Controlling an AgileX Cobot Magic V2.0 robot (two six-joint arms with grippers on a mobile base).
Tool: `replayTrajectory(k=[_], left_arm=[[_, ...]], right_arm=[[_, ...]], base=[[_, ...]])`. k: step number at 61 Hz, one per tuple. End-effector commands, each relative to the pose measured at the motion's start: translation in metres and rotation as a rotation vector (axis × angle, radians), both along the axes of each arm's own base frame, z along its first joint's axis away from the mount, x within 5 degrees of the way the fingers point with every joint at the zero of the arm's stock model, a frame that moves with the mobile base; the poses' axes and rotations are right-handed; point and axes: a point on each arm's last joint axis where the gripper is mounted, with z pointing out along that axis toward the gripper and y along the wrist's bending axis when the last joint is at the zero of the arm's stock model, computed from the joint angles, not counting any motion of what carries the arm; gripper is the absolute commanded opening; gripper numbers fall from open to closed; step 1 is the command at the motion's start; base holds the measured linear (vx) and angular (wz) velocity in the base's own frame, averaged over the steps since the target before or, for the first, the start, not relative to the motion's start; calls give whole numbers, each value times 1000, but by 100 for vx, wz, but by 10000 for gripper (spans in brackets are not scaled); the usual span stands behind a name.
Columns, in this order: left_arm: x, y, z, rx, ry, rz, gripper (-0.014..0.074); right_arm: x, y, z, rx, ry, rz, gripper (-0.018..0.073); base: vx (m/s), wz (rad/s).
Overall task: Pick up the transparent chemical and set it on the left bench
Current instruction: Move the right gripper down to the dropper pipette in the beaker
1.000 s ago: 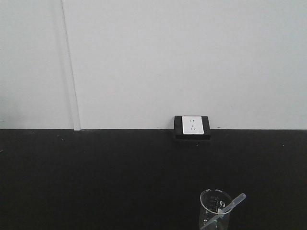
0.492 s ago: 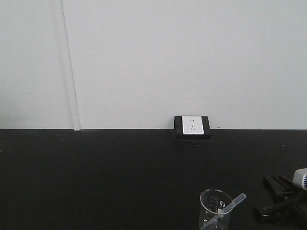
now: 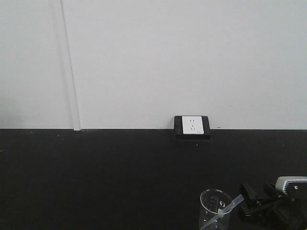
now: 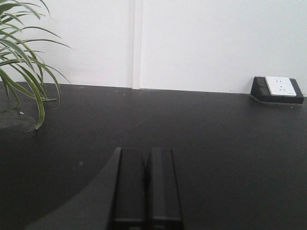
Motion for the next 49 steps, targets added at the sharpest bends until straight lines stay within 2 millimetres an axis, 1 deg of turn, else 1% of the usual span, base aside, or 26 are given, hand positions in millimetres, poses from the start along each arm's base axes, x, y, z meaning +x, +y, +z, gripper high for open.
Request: replayTrajectory(k=[1,4,12,21,27,31,40,49], left_arm=[[-1,0,3,-14,-81,-1,-3],[-1,0,3,-14,-81,-1,-3],[-1,0,3,-14,-81,-1,-3],[-1,0,3,-14,-81,-1,-3],[-1,0,3,-14,-81,-1,-3],[-1,0,3,-14,-81,-1,-3],[-1,0,3,-14,-81,-1,-3],[-1,0,3,-14,-81,-1,-3]], right_arm=[[8,4,11,69,-111,18,461],[10,4,5,76,-102,19,461],[14,8,-3,86,-142,53,461],[17,10,-17,128,-109,63,461],[23,11,-20,129,-110,66,461],[28,12,-19,128,-124,77,454],[36,14,-17,139,-127,87,407],[36,14,-22,178,-74,79,328]], base=[[0,0],[0,0],[0,0],[0,0],[0,0],[0,0],[0,0],[0,0]])
